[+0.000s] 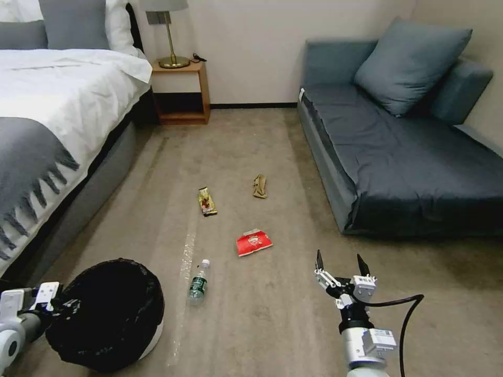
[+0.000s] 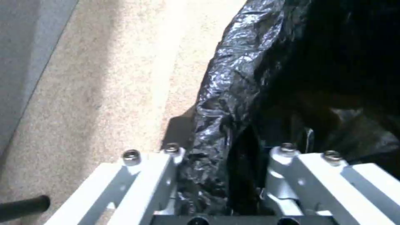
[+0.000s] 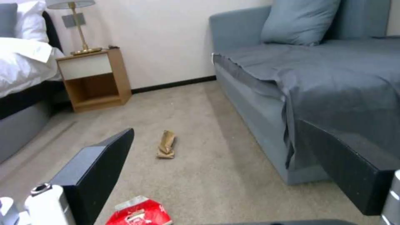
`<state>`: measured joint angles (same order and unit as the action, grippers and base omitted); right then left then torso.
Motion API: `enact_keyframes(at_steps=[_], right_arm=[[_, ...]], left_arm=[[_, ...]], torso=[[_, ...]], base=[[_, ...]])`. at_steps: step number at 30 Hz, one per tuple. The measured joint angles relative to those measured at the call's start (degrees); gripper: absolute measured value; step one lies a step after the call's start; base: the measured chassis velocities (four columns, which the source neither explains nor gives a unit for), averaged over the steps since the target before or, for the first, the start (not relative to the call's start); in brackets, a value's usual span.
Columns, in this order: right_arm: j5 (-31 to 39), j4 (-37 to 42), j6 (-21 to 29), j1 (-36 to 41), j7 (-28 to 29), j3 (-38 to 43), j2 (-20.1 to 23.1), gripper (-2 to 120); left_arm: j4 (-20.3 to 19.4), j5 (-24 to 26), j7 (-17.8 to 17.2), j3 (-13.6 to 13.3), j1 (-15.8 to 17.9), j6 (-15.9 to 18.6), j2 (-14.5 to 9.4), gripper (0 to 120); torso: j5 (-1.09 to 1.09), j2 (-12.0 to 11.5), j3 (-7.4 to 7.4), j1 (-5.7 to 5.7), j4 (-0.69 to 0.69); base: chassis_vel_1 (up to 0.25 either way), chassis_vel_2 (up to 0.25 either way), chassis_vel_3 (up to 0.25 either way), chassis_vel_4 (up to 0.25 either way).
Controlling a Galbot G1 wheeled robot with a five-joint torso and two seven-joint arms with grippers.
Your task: Pick up the trash bin, then pick up the garbage on the floor and place it into the trash bin.
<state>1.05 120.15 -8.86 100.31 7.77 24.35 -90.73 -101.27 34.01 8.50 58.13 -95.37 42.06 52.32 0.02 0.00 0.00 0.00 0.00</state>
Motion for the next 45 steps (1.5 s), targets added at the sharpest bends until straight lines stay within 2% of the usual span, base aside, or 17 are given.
enact_keyframes(at_steps=[6, 12, 15, 16, 17, 20, 24, 25, 28, 30, 31, 36, 40, 45], right_arm=[[-0.03, -0.23, -0.08, 0.08, 0.03, -0.04, 0.04, 100], [0.12, -0.47, -0.17, 0.10, 0.04, 0.02, 0.17, 100], [0.31, -0.57, -0.20, 0.09, 0.05, 0.08, 0.32, 100], [0.42, -0.63, -0.21, 0.06, 0.05, 0.09, 0.45, 100], [0.42, -0.63, -0.21, 0.06, 0.05, 0.09, 0.45, 100], [0.33, -1.21, -0.55, -0.02, 0.04, -0.13, 1.12, 100], [-0.07, -1.67, -1.15, 0.13, -0.25, -0.78, 2.01, 100], [-0.13, -1.81, -1.51, 0.35, -0.73, -1.64, 3.02, 100], [-0.22, -1.81, -1.59, 0.53, -1.17, -3.02, 4.64, 100], [-0.07, -1.31, -1.50, 0.80, -2.08, -5.39, 7.55, 100], [-0.07, -1.31, -1.50, 0.80, -2.08, -5.39, 7.55, 100], [0.21, -0.58, -1.13, 1.10, -3.84, -9.20, 13.93, 100], [0.11, -1.17, -0.94, 0.62, -4.20, -11.07, 16.35, 100], [2.52, -3.14, -0.59, -1.15, -3.66, -12.44, 17.32, 100]], left_arm=[[-0.67, 0.40, -0.20, 0.42, -0.11, 0.07, 0.32, 10], [-1.80, 1.18, -1.47, 1.29, -0.62, 0.10, 1.41, 10], [-4.45, 2.07, -2.73, 3.49, -1.60, 0.08, 2.87, 5], [-6.43, 2.22, -3.17, 5.09, -2.25, 0.00, 3.80, 3], [-6.43, 2.22, -3.17, 5.09, -2.25, 0.00, 3.80, 3], [-10.11, 2.12, -3.92, 8.27, -3.39, 0.01, 5.71, 3], [-11.90, 0.92, -4.33, 10.09, -4.04, -0.34, 6.66, 3], [-13.22, -0.12, -4.71, 11.36, -4.46, -0.69, 7.33, 3], [-14.56, -1.66, -5.16, 12.61, -4.72, -1.16, 8.21, 3], [-16.50, -2.68, -5.90, 14.12, -5.11, -1.41, 9.37, 3], [-16.50, -2.68, -5.90, 14.12, -5.11, -1.41, 9.37, 3], [-18.67, -3.85, -6.44, 15.54, -6.11, -1.60, 11.45, 3], [-18.76, -4.09, -6.57, 16.23, -6.74, -1.70, 12.31, 3], [-18.76, -4.18, -6.59, 17.20, -7.00, -1.75, 12.65, 3]], torso=[[0.02, 0.00, 0.00, 0.00, 0.01], [-0.03, 0.00, 0.00, 0.00, 0.01], [-0.07, 0.00, 0.00, 0.00, -0.01], [-0.04, 0.00, 0.00, 0.00, -0.02], [-0.04, 0.00, 0.00, 0.00, -0.02], [-0.04, 0.00, 0.00, 0.00, 0.00], [-0.02, 0.00, 0.00, 0.00, -0.01], [-0.01, 0.00, 0.00, 0.00, -0.01], [-0.02, 0.00, 0.00, 0.00, 0.00], [0.00, 0.00, 0.00, 0.00, 0.00], [0.00, 0.00, 0.00, 0.00, 0.00], [-0.01, 0.00, 0.00, 0.00, 0.00], [-0.01, 0.00, 0.00, 0.00, 0.00], [-0.01, 0.00, 0.00, 0.00, 0.00]], base=[[0.000, 0.000, 0.000, 0.000], [0.000, 0.000, 0.000, 0.000], [0.000, 0.000, 0.000, 0.000], [0.000, 0.000, 0.000, 0.000], [0.000, 0.000, 0.000, 0.000], [0.000, 0.000, 0.000, 0.000], [0.000, 0.000, 0.000, 0.000], [0.000, 0.000, 0.000, 0.000], [0.000, 0.000, 0.000, 0.000], [0.000, 0.000, 0.000, 0.000], [0.000, 0.000, 0.000, 0.000], [0.000, 0.000, 0.000, 0.000], [0.000, 0.000, 0.000, 0.000], [0.000, 0.000, 0.000, 0.000]])
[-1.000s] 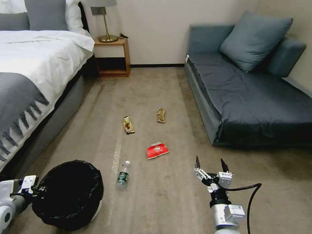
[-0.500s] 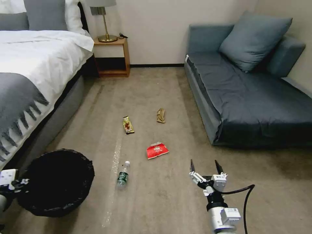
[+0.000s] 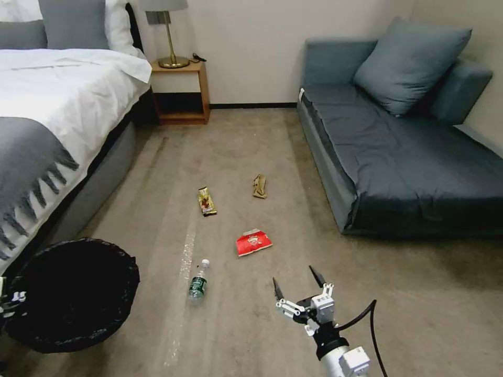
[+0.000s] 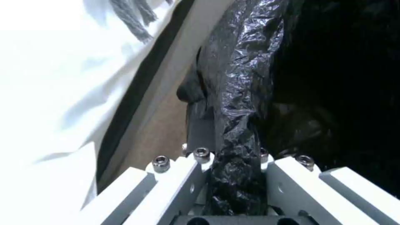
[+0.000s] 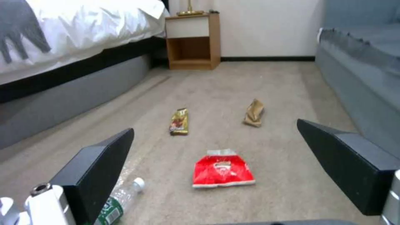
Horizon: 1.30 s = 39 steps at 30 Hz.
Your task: Pick up the trash bin, then pick up the garbage on the floor and place it into the trash bin.
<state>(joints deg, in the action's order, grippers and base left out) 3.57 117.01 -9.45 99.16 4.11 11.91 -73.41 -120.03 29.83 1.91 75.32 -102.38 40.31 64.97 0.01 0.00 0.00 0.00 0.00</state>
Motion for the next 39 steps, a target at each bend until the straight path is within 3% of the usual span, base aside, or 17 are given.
enact_keyframes(at_steps=[17, 39], right_arm=[[-0.24, -1.53, -1.00, -0.12, 0.85, 0.76, -0.38, 100], [-1.51, -3.22, -1.59, -0.03, 0.70, 0.52, -0.92, 100]], left_arm=[[-0.17, 1.42, 0.11, 0.72, -0.02, 0.00, 1.00, 3], [1.37, 1.80, 0.33, -0.62, 1.73, 0.10, -0.28, 3]], torso=[[-0.01, 0.00, 0.00, 0.00, 0.00], [-0.01, 0.00, 0.00, 0.00, 0.00]], base=[[-0.017, 0.016, 0.015, -0.013], [-0.098, 0.102, 0.100, -0.099]])
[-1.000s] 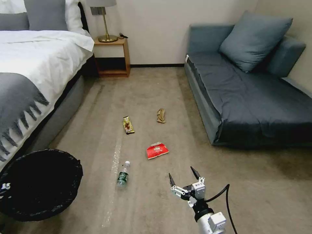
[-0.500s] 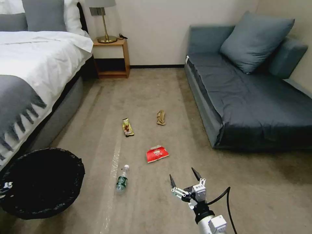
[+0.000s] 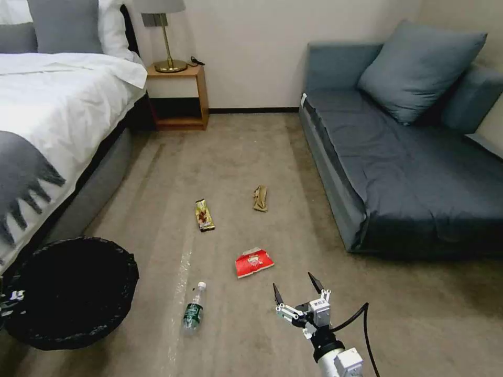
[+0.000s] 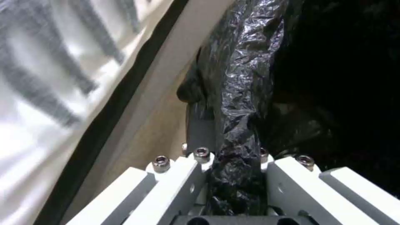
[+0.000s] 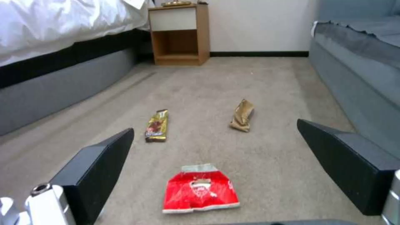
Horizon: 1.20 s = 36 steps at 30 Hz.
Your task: Pick up the trash bin, then pick up the garbage on the floor and place it into the trash bin.
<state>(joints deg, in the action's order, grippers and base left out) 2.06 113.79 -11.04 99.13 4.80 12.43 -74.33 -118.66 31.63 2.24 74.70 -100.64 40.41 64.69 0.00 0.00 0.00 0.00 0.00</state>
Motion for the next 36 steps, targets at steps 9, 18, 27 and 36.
enact_keyframes(at_steps=[9, 18, 27, 36], right_arm=[[-0.35, -0.19, 1.18, -0.49, 0.42, -0.59, 0.28, 100], [2.93, 0.95, 6.31, -3.53, 0.42, -3.39, 7.01, 100], [12.04, 0.89, 15.32, -14.33, -1.64, -11.46, 16.56, 100], [27.31, -3.11, 26.73, -38.97, -6.74, -29.68, 26.08, 100]], left_arm=[[0.28, 0.29, 0.00, -0.41, 0.41, 0.08, -0.17, 3], [0.65, 1.27, -0.51, -0.76, 0.90, 0.68, -1.96, 3], [0.90, 2.43, -1.20, -0.45, 1.83, 1.09, -2.64, 3], [1.55, 3.26, -1.71, -0.21, 2.94, 1.52, -2.12, 3]], torso=[[0.00, 0.00, 0.00, 0.00, -0.01], [0.00, 0.00, 0.00, 0.00, 0.00], [0.01, 0.00, 0.00, 0.00, 0.01], [-0.01, 0.00, 0.01, 0.00, 0.01]], base=[[-0.119, 0.119, 0.116, -0.110], [-0.027, 0.018, 0.026, -0.017], [0.000, 0.000, 0.000, 0.000], [0.000, 0.000, 0.000, 0.000]])
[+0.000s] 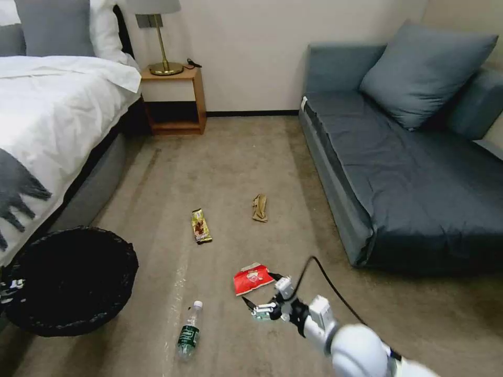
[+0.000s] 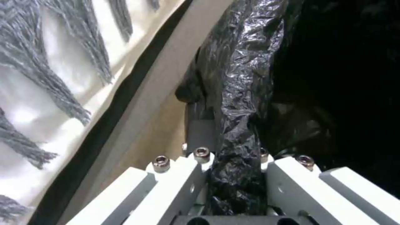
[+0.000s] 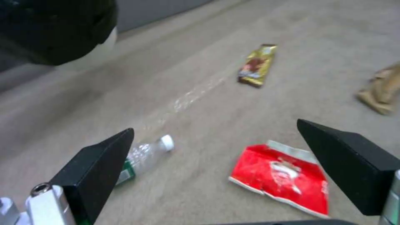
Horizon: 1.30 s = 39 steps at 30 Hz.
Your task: Pick up the trash bin, then pick up the garbage on the floor and place it into the trash bin.
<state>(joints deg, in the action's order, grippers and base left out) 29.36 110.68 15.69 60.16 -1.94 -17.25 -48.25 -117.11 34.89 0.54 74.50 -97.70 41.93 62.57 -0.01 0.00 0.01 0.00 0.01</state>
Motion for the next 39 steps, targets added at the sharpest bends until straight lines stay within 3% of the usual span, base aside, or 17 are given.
enact_keyframes(at_steps=[3, 5, 7, 9, 13, 16, 17, 20, 21, 24, 25, 26, 28, 31, 34, 39], right_arm=[[2.12, -2.29, 1.67, -4.30, 0.12, -4.11, -1.30, 100], [5.51, -6.13, 4.99, -9.61, 2.70, -8.73, -5.58, 100], [6.45, -7.12, 6.06, -10.80, 3.62, -9.84, -6.90, 100], [10.71, -11.09, 10.51, -16.25, 7.44, -14.34, -12.46, 100], [13.76, -12.89, 13.33, -19.31, 9.58, -17.11, -14.93, 100], [20.55, -15.69, 19.65, -24.78, 13.73, -22.29, -17.92, 100], [20.55, -15.69, 19.65, -24.78, 13.73, -22.29, -17.92, 100], [27.70, -19.47, 25.42, -27.23, 21.30, -24.31, -21.37, 100], [27.70, -19.47, 25.42, -27.23, 21.30, -24.31, -21.37, 100], [36.00, -23.96, 26.82, -28.06, 30.81, -24.56, -26.59, 100], [36.00, -23.96, 26.82, -28.06, 30.81, -24.56, -26.59, 100], [40.45, -26.19, 26.88, -28.21, 35.50, -24.50, -29.33, 100], [43.30, -28.90, 26.87, -28.07, 39.19, -23.94, -32.55, 100], [44.11, -30.51, 26.83, -27.84, 40.75, -23.59, -34.26, 100], [45.11, -34.83, 26.70, -26.71, 43.64, -22.26, -38.74, 100], [42.19, -40.59, 26.49, -24.54, 44.73, -20.72, -43.90, 100]], left_arm=[[0.00, 0.21, -0.06, 0.36, -0.03, 0.00, 0.18, 3], [0.02, 0.67, -0.26, 1.18, -0.13, 0.03, 0.17, 3], [0.01, 0.83, -0.31, 1.42, -0.16, 0.07, 0.12, 3], [0.09, 1.37, -0.39, 2.47, -0.47, 0.18, -0.37, 3], [0.40, 1.57, -0.42, 3.03, -0.62, 0.18, -0.85, 3], [1.06, 1.85, -0.46, 3.86, -0.68, 0.20, -1.83, 3], [1.06, 1.85, -0.46, 3.86, -0.68, 0.20, -1.83, 3], [1.27, 1.79, -0.48, 3.87, -0.42, 0.21, -1.85, 3], [1.27, 1.79, -0.48, 3.87, -0.42, 0.21, -1.85, 3], [1.31, 1.72, -0.48, 3.66, -0.37, 0.21, -1.54, 3], [1.31, 1.72, -0.48, 3.66, -0.37, 0.21, -1.54, 3], [1.45, 1.66, -0.48, 3.68, -0.41, 0.17, -1.49, 3], [1.70, 1.64, -0.47, 3.76, -0.51, 0.09, -1.53, 3], [1.85, 1.63, -0.44, 3.81, -0.52, 0.05, -1.65, 3], [2.03, 1.60, -0.38, 4.01, -0.53, -0.03, -2.10, 3], [2.03, 1.75, -0.31, 4.57, -0.53, -0.01, -2.84, 3]], torso=[[-0.01, 0.00, 0.00, 0.00, -0.02], [0.01, 0.00, 0.00, 0.00, -0.01], [0.00, 0.00, 0.00, 0.00, -0.01], [0.02, 0.00, 0.00, 0.00, 0.02], [0.00, -0.01, 0.00, 0.00, 0.01], [-0.01, 0.00, 0.00, 0.00, -0.01], [-0.01, 0.00, 0.00, 0.00, -0.01], [-0.01, 0.00, 0.00, 0.00, 0.00], [-0.01, 0.00, 0.00, 0.00, 0.00], [-0.01, 0.00, 0.00, 0.00, -0.02], [-0.01, 0.00, 0.00, 0.00, -0.02], [-0.01, 0.00, 0.00, 0.00, -0.01], [-0.01, 0.00, 0.00, 0.00, 0.00], [-0.01, 0.00, -0.01, 0.00, 0.01], [-0.01, 0.00, 0.00, 0.00, -0.01], [0.00, 0.00, -0.01, 0.01, 0.01]], base=[[0.000, 0.000, 0.000, 0.000], [0.000, 0.000, 0.000, 0.000], [0.000, 0.000, 0.000, 0.000], [0.000, 0.000, 0.000, 0.000], [0.000, 0.000, 0.000, 0.000], [0.000, 0.000, 0.000, 0.000], [0.000, 0.000, 0.000, 0.000], [0.000, 0.000, 0.000, 0.000], [0.000, 0.000, 0.000, 0.000], [0.000, 0.000, 0.000, 0.000], [0.000, 0.000, 0.000, 0.000], [0.000, 0.000, 0.000, 0.000], [0.000, 0.000, 0.000, 0.000], [0.000, 0.000, 0.000, 0.000], [0.000, 0.000, 0.000, 0.000], [0.000, 0.000, 0.000, 0.000]])
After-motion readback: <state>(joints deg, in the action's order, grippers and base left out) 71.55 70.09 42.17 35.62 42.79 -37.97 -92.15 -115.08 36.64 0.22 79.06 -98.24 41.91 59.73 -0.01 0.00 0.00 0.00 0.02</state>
